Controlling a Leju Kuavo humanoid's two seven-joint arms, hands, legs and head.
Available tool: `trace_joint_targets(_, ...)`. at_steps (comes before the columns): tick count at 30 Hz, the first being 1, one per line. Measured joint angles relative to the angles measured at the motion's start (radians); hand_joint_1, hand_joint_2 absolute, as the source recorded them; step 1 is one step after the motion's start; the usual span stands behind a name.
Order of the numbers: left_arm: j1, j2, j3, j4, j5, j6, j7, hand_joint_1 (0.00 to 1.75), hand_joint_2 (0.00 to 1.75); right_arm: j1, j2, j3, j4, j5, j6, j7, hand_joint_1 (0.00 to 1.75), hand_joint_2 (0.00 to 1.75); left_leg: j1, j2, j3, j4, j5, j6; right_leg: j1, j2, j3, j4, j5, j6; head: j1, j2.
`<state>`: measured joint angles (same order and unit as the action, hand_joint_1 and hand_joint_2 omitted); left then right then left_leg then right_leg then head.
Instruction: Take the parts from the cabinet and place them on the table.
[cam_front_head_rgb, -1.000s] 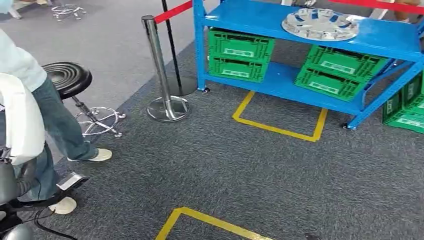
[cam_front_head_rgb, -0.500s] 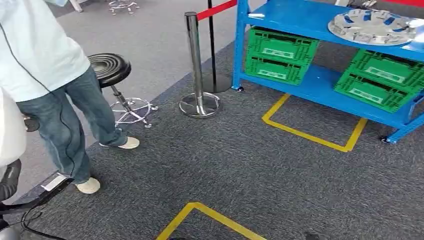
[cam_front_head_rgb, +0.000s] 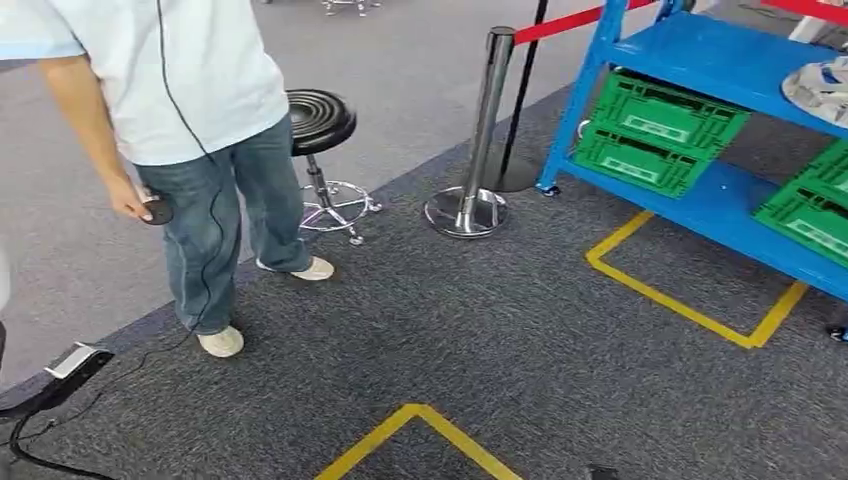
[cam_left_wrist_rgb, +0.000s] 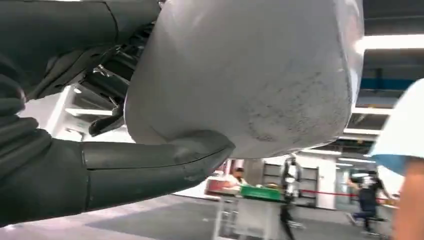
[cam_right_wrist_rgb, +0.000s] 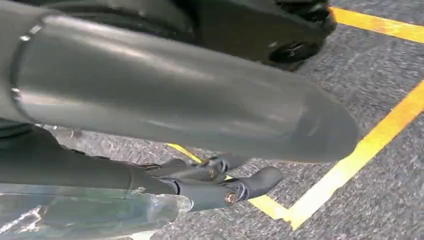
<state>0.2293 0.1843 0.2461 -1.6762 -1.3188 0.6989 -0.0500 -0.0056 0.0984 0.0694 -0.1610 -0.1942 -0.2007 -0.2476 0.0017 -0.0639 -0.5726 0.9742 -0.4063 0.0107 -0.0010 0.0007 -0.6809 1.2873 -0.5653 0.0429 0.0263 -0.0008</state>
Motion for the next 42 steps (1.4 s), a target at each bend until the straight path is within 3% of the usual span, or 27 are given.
trace_joint_targets(2,0.000,0.000,0.009,0.006,0.004,0.000,-0.004,1.68,1.75,-0.002,0.000,0.000,0.000,0.000,0.000,0.000,0.00,0.00,0.002,-0.032,0.004,0.001,0.000,-0.003,-0.004,0.032,0.090,-0.198,0.106,-0.006,0.000,0.000)
trace_joint_targets(3,-0.001,0.000,0.014,0.008,0.005,0.000,-0.006,1.68,1.75,-0.003,0.000,0.001,0.000,0.000,0.000,0.000,0.00,0.00,0.003,-0.041,0.003,0.002,-0.001,-0.006,-0.008,0.083,0.114,-0.256,0.114,-0.007,0.000,0.000)
trace_joint_targets(4,-0.003,0.001,0.019,0.010,0.006,0.000,-0.008,1.68,1.75,-0.002,0.003,0.001,0.000,0.001,0.000,0.000,0.00,0.00,-0.001,-0.054,-0.005,0.011,-0.002,-0.013,-0.014,0.091,0.126,-0.279,0.105,-0.006,-0.002,0.000)
trace_joint_targets(7,0.003,0.004,0.031,0.016,0.008,0.000,-0.013,1.68,1.75,-0.006,0.005,0.002,0.000,0.001,0.000,0.000,0.00,0.00,0.010,-0.088,-0.017,0.003,0.011,-0.034,-0.002,0.059,0.129,-0.269,0.108,-0.017,-0.002,0.000)
trace_joint_targets(8,0.005,0.006,0.036,0.018,0.008,0.000,-0.014,1.68,1.75,-0.007,0.008,0.002,-0.001,0.001,0.000,0.000,0.00,0.00,0.010,-0.089,-0.019,0.006,0.009,-0.038,-0.010,0.043,0.132,-0.280,0.114,-0.026,-0.001,0.000)
trace_joint_targets(9,0.006,0.007,0.039,0.019,0.008,0.000,-0.016,1.68,1.75,-0.009,0.008,0.002,-0.001,0.001,-0.001,0.000,0.00,0.00,0.003,-0.021,-0.028,0.028,-0.008,-0.041,-0.008,0.032,0.134,-0.282,0.116,-0.033,-0.007,0.000)
trace_joint_targets(10,-0.001,0.009,0.042,0.020,0.008,0.000,-0.016,1.68,1.75,-0.009,0.008,0.002,-0.001,0.001,-0.001,-0.001,0.00,0.00,0.002,0.019,-0.054,0.082,-0.043,-0.046,-0.007,0.020,0.134,-0.283,0.115,-0.039,-0.013,0.000)
trace_joint_targets(12,-0.004,0.009,0.043,0.024,0.008,0.000,-0.016,1.68,1.75,-0.006,0.008,0.002,-0.001,0.001,0.000,-0.001,0.00,0.00,0.006,0.049,-0.131,0.243,-0.119,-0.053,-0.003,-0.009,0.133,-0.283,0.113,-0.042,-0.014,0.000)
trace_joint_targets(14,-0.001,0.008,0.044,0.029,0.008,0.000,-0.016,1.68,1.75,-0.004,0.008,0.002,-0.001,0.001,0.000,0.000,0.00,0.00,0.010,0.052,-0.171,0.323,-0.133,-0.058,-0.002,-0.037,0.132,-0.282,0.112,-0.043,-0.015,0.000)
trace_joint_targets(15,-0.001,0.008,0.045,0.031,0.008,0.000,-0.016,1.68,1.75,-0.005,0.008,0.002,-0.001,0.001,0.000,0.000,0.00,0.00,0.011,0.053,-0.155,0.294,-0.107,-0.059,-0.002,-0.051,0.133,-0.282,0.111,-0.042,-0.015,0.000)
trace_joint_targets(17,-0.001,0.009,0.047,0.032,0.008,0.000,-0.016,1.68,1.75,-0.007,0.008,0.002,-0.001,0.001,0.000,0.000,0.00,0.00,0.012,0.078,-0.060,0.120,-0.021,-0.058,-0.002,-0.078,0.138,-0.282,0.107,-0.037,-0.015,0.000)
trace_joint_targets(18,-0.002,0.010,0.047,0.032,0.009,0.000,-0.017,1.68,1.75,-0.008,0.008,0.002,-0.001,0.001,0.000,0.000,0.00,0.00,0.010,0.131,-0.010,0.037,0.003,-0.056,0.001,-0.087,0.143,-0.282,0.104,-0.031,-0.015,0.000)
trace_joint_targets(19,-0.007,0.010,0.047,0.033,0.009,0.000,-0.019,1.68,1.75,-0.008,0.008,0.002,-0.001,0.001,0.000,-0.001,0.00,0.00,-0.001,0.162,0.000,0.009,-0.010,-0.050,0.011,-0.095,0.141,-0.276,0.097,-0.024,-0.018,0.000)
trace_joint_targets(23,-0.001,0.012,0.051,0.035,0.010,0.000,-0.020,1.68,1.75,-0.010,0.009,0.002,-0.002,0.001,0.000,-0.002,0.00,0.00,-0.002,0.101,-0.009,0.005,-0.004,-0.017,0.007,-0.138,0.158,-0.288,0.092,-0.002,-0.014,0.000)
trace_joint_targets(25,-0.004,0.015,0.053,0.035,0.011,0.000,-0.022,1.68,1.75,-0.011,0.009,0.002,-0.002,0.001,0.000,-0.003,0.00,0.00,0.005,0.080,-0.007,0.004,0.000,-0.005,0.001,-0.038,0.129,-0.223,0.047,0.008,-0.008,0.000)
trace_joint_targets(26,-0.008,0.014,0.053,0.037,0.014,0.000,-0.022,1.68,1.75,-0.010,0.009,0.002,-0.002,0.001,0.001,-0.003,0.00,0.00,0.005,0.070,-0.009,0.004,0.000,0.001,0.001,-0.015,0.093,-0.145,0.008,0.007,-0.005,0.000)
trace_joint_targets(28,-0.010,0.015,0.053,0.041,0.016,-0.002,-0.026,1.68,1.75,-0.006,0.009,0.002,-0.002,0.001,0.001,-0.003,0.00,0.00,0.003,0.040,-0.010,0.004,0.000,0.003,0.002,-0.002,0.006,0.026,-0.058,0.006,-0.005,0.000)
trace_joint_targets(29,-0.010,0.015,0.053,0.044,0.018,-0.002,-0.027,1.68,1.75,-0.005,0.009,0.002,-0.002,0.001,0.001,-0.002,0.00,0.00,0.003,0.026,-0.010,0.004,0.000,0.003,0.002,-0.002,-0.012,0.051,-0.054,0.004,-0.005,0.000)
trace_joint_targets(30,-0.010,0.015,0.053,0.046,0.020,-0.002,-0.028,1.68,1.75,-0.005,0.009,0.002,-0.002,0.001,0.001,-0.002,0.00,0.00,0.003,0.011,-0.009,0.005,0.000,0.003,0.002,-0.001,-0.007,0.029,-0.028,0.003,-0.005,0.000)
trace_joint_targets(32,-0.011,0.015,0.054,0.050,0.021,-0.003,-0.031,1.68,1.75,-0.007,0.009,0.002,-0.002,0.001,0.001,-0.002,0.00,0.00,0.004,-0.020,-0.005,0.005,0.000,0.001,0.000,0.015,0.062,-0.131,0.070,-0.003,-0.004,0.000)
trace_joint_targets(33,-0.013,0.015,0.054,0.051,0.021,-0.003,-0.032,1.68,1.75,-0.007,0.009,0.002,-0.002,0.000,0.001,-0.002,0.00,0.00,0.006,-0.033,-0.004,0.006,0.000,-0.002,-0.002,0.053,0.105,-0.222,0.112,-0.006,-0.005,0.000)
trace_joint_targets(34,-0.016,0.015,0.055,0.051,0.021,-0.003,-0.035,1.68,1.75,-0.007,0.009,0.002,-0.002,0.000,0.001,-0.003,0.00,0.00,0.002,-0.046,-0.009,0.011,0.000,-0.009,-0.006,0.106,0.122,-0.267,0.107,-0.010,-0.005,0.000)
trace_joint_targets(36,-0.019,0.015,0.056,0.052,0.021,-0.005,-0.037,1.68,1.75,-0.009,0.009,0.002,-0.002,0.000,0.001,-0.003,0.00,0.00,0.010,-0.068,-0.021,0.010,0.005,-0.023,-0.004,0.088,0.132,-0.275,0.103,-0.010,-0.006,0.000)
trace_joint_targets(38,-0.014,0.015,0.062,0.053,0.021,-0.006,-0.040,1.68,1.75,-0.010,0.009,0.002,-0.002,0.000,0.001,-0.003,0.00,0.00,0.016,-0.096,-0.027,0.006,0.014,-0.040,0.000,0.063,0.133,-0.279,0.110,-0.023,-0.006,0.000)
trace_joint_targets(39,-0.012,0.015,0.066,0.053,0.021,-0.006,-0.042,1.68,1.75,-0.011,0.011,0.002,-0.002,0.000,0.003,-0.003,0.00,0.00,0.015,-0.061,-0.030,0.015,0.007,-0.040,-0.005,0.047,0.137,-0.288,0.116,-0.032,-0.006,0.000)
trace_joint_targets(40,-0.016,0.016,0.069,0.053,0.021,-0.006,-0.041,1.68,1.75,-0.011,0.011,0.002,-0.002,0.001,0.004,-0.005,0.00,0.00,0.008,0.003,-0.045,0.047,-0.018,-0.044,-0.004,0.037,0.140,-0.291,0.117,-0.037,-0.015,0.000)
trace_joint_targets(42,-0.025,0.014,0.070,0.054,0.021,-0.007,-0.042,1.68,1.75,-0.008,0.011,0.002,-0.002,0.000,0.005,-0.005,0.00,0.00,0.009,0.048,-0.119,0.199,-0.097,-0.052,0.000,0.007,0.140,-0.291,0.115,-0.040,-0.016,0.000)
